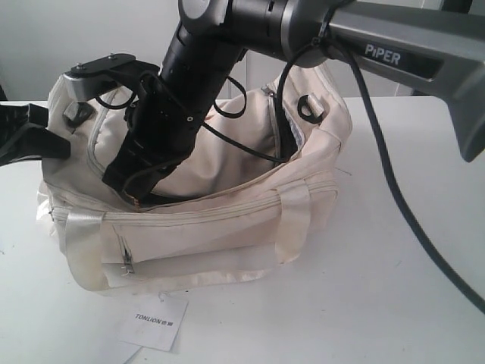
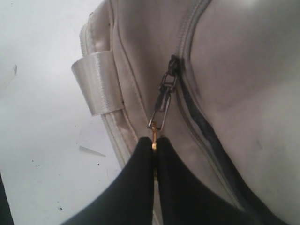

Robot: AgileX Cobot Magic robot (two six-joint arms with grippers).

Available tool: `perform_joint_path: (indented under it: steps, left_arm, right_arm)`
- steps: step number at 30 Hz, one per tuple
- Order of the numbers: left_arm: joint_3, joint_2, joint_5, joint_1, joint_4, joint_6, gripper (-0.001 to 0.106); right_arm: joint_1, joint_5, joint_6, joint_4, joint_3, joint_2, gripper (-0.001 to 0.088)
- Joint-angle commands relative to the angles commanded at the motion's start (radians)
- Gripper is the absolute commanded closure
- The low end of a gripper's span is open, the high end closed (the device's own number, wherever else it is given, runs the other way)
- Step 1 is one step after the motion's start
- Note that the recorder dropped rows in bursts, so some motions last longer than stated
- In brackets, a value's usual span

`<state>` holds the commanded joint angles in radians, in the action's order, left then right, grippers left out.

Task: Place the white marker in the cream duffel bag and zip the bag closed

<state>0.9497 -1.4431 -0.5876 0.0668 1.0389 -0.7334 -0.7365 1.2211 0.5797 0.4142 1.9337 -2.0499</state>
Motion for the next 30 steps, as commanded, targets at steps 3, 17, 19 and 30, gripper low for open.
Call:
perform_joint_path:
  steps: [3,17,19,30]
  left_arm:
    - [0.0,0.0,0.004,0.0,0.0,0.0,0.105]
    - [0.0,0.0,0.013,0.0,0.0,0.0,0.105]
    - [0.0,0.0,0.015,0.0,0.0,0.0,0.105]
    - [0.0,0.0,0.028,0.0,0.007,0.0,0.105]
  right_arm:
    - [0.0,0.0,-0.004,0.0,0.0,0.002,0.0868]
    - [0.0,0.0,-0.008,-0.017,0.0,0.017,0.0868]
    - [0.0,0.0,-0.01,-0.016,0.0,0.017,0.0868]
    - [0.0,0.0,-0.02,-0.034,-0.002,0.047,0.0868]
